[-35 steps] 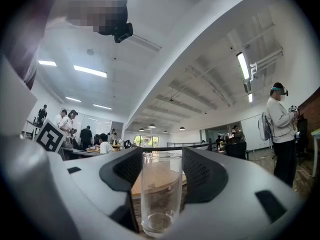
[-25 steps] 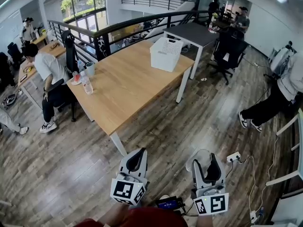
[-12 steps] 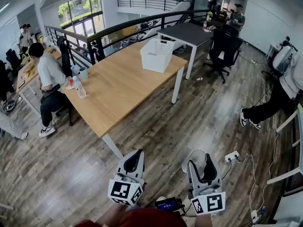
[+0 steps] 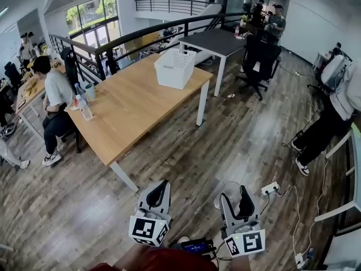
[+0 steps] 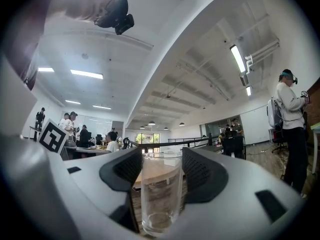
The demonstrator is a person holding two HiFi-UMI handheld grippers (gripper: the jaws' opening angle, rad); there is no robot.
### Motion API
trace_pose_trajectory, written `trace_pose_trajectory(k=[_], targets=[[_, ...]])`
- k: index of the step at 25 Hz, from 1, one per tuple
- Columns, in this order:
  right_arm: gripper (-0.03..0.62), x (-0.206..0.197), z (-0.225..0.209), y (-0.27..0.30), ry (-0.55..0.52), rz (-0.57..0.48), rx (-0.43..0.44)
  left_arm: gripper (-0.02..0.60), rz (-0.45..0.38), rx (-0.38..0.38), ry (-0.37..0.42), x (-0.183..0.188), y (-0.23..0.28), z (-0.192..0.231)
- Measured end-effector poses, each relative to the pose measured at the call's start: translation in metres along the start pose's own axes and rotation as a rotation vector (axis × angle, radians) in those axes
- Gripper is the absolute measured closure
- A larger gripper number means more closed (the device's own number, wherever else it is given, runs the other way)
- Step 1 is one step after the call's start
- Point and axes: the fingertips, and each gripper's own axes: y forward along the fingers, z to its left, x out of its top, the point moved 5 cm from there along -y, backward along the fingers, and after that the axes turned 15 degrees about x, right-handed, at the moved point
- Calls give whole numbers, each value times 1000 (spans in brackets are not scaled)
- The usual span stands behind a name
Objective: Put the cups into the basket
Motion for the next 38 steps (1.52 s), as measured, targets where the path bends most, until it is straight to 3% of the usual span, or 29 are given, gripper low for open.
trace_pose_trajectory(k=[17, 38], targets=[[339, -11, -28, 28, -2, 24, 8, 575, 7, -47, -18, -5, 40, -13], [339, -19, -44, 165, -23, 56, 23, 575, 4, -62, -49, 4, 147, 66]])
